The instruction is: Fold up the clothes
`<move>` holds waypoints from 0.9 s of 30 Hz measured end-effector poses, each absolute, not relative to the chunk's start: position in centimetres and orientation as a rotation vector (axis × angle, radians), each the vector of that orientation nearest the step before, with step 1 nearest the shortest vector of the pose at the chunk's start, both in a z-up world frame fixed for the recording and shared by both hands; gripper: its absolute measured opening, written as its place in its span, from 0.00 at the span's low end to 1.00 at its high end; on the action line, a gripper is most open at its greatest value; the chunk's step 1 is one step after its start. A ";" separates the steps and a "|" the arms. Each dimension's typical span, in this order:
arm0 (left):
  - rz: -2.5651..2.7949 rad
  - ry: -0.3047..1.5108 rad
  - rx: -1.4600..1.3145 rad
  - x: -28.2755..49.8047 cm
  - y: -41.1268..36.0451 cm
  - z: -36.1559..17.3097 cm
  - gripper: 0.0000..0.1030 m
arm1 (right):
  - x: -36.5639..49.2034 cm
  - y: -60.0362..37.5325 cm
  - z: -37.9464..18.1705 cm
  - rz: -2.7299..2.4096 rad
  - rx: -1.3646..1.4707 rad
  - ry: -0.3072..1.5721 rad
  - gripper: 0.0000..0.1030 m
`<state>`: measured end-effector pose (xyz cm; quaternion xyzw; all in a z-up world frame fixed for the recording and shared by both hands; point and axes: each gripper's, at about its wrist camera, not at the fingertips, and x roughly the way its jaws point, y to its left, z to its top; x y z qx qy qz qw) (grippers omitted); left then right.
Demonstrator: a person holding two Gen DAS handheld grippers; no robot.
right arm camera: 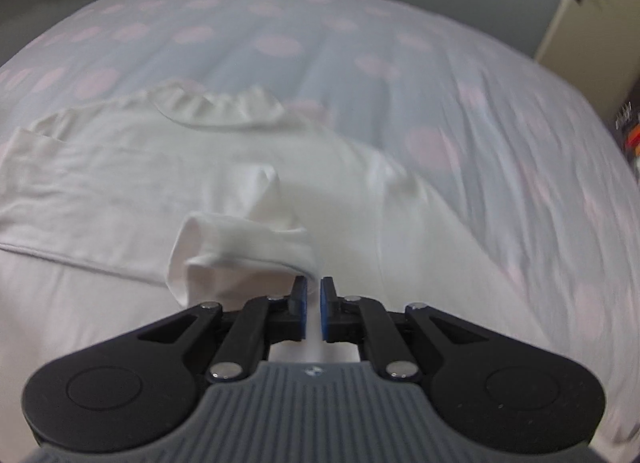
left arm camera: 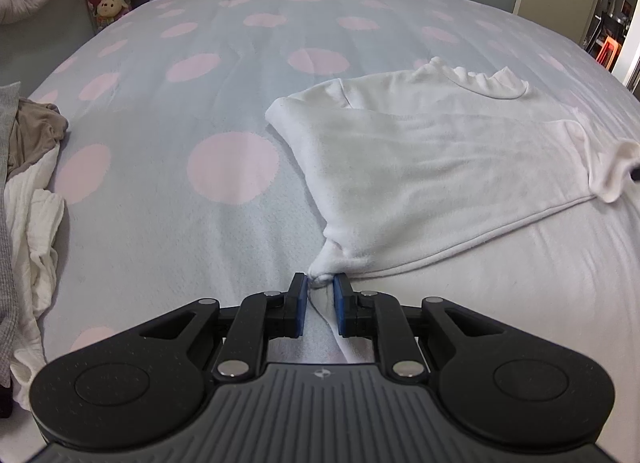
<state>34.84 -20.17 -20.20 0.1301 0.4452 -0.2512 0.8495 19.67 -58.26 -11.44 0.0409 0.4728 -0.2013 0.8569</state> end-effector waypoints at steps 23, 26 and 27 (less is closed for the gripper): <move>-0.545 0.940 0.293 34.9 -20.4 -20.0 0.13 | 20.9 -52.4 -14.4 -0.176 -0.047 0.979 0.34; -0.585 0.979 0.205 35.8 -19.0 -19.2 0.18 | 21.0 -52.9 -14.2 -0.196 -0.043 0.984 0.17; -0.595 0.986 0.170 36.0 -18.5 -18.8 0.20 | 21.1 -53.0 -14.1 -0.195 -0.045 0.986 0.14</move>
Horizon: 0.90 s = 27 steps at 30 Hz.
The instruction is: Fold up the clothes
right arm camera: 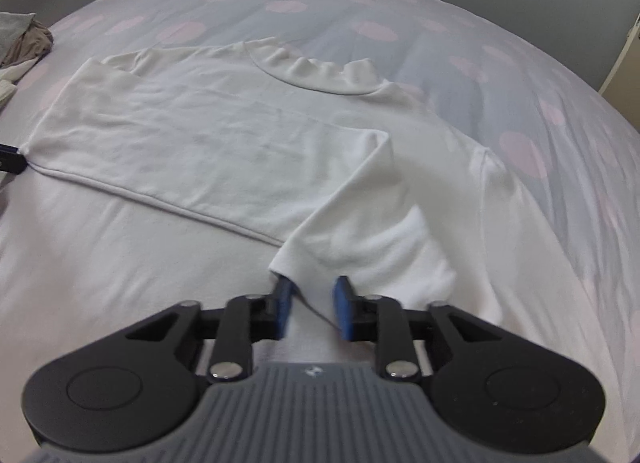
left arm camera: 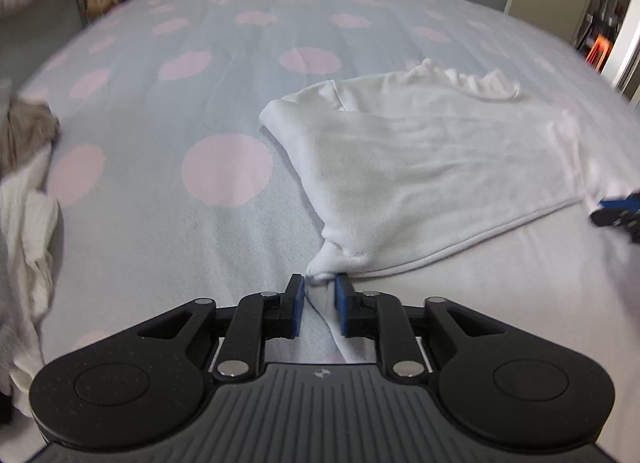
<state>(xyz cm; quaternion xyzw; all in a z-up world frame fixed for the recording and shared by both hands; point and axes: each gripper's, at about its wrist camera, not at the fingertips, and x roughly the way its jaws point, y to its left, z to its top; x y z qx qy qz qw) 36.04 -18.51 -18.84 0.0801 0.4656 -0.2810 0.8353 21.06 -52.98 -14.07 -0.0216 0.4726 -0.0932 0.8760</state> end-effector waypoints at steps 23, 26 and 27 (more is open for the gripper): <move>-0.465 0.940 -0.099 46.8 -21.9 -20.6 0.24 | 18.1 -64.3 -7.0 -0.318 0.156 0.796 0.07; -0.465 0.903 -0.061 46.5 -22.5 -20.5 0.15 | 18.0 -66.0 -7.5 -0.336 0.220 0.777 0.07; -0.464 0.890 -0.055 46.5 -22.6 -20.3 0.05 | 17.9 -66.4 -7.7 -0.341 0.240 0.770 0.07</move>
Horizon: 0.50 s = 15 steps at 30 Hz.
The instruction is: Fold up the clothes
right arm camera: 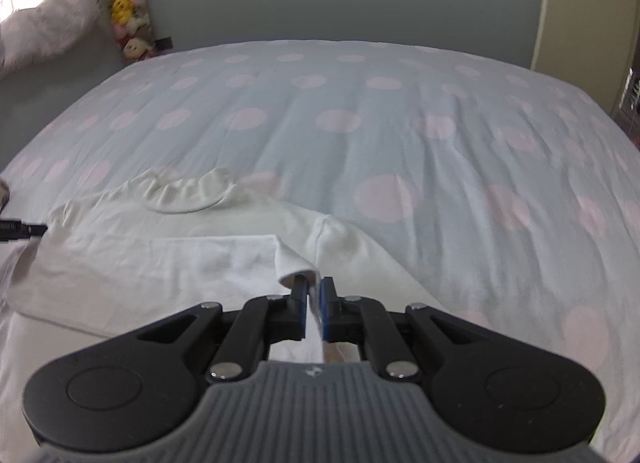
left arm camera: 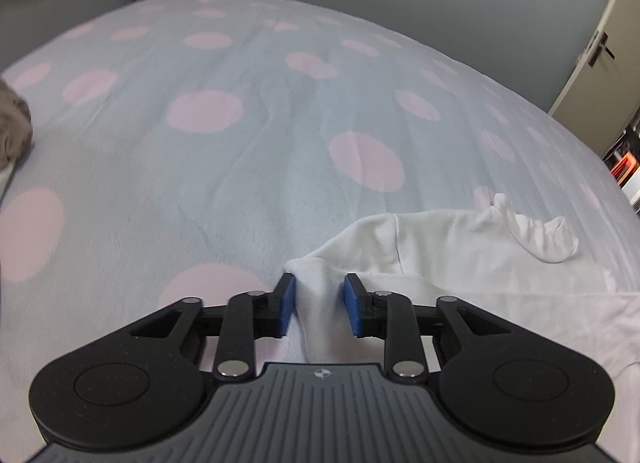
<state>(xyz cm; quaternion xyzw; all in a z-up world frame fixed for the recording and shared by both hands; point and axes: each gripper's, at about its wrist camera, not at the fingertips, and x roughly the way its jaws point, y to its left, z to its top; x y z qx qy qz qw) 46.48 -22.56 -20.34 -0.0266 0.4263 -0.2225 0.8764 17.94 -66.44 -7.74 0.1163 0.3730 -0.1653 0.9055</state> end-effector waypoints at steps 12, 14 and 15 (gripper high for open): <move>-0.466 0.791 0.225 46.1 -25.0 -16.0 0.04 | 18.8 -69.2 -8.9 -0.421 0.433 0.782 0.07; -0.456 0.806 0.240 46.4 -25.2 -17.0 0.04 | 19.0 -70.0 -10.6 -0.442 0.456 0.799 0.07; -0.452 0.810 0.254 46.5 -25.4 -17.5 0.04 | 19.0 -70.5 -11.5 -0.455 0.470 0.805 0.07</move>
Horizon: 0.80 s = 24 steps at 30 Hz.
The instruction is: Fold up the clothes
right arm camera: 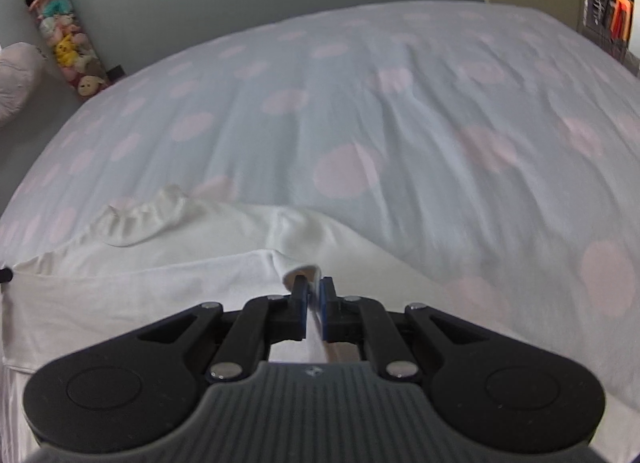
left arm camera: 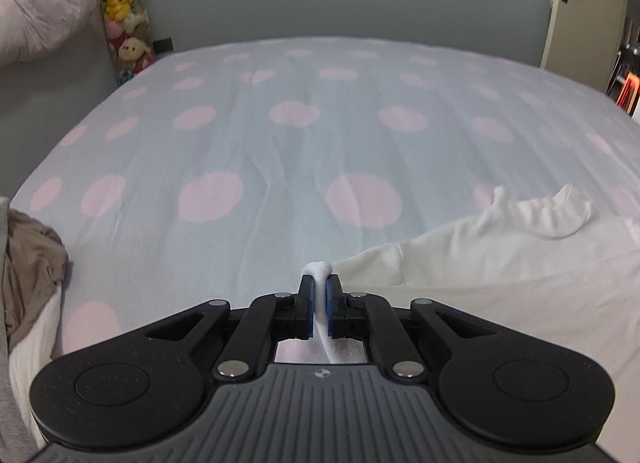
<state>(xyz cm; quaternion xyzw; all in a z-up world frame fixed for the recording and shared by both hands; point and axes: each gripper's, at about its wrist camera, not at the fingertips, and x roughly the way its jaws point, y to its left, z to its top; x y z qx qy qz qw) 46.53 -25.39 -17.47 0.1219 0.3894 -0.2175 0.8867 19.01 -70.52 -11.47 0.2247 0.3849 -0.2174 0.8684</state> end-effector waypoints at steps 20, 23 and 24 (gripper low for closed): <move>-0.301 0.754 0.283 35.0 -23.1 -14.3 0.28 | 4.0 -74.9 -6.3 -0.605 0.465 0.722 0.25; -0.311 0.766 0.260 32.7 -22.9 -14.1 0.30 | 0.3 -75.4 -3.9 -0.661 0.433 0.713 0.34; -0.311 0.768 0.261 32.1 -22.8 -14.2 0.31 | -0.8 -75.6 -3.2 -0.685 0.425 0.721 0.34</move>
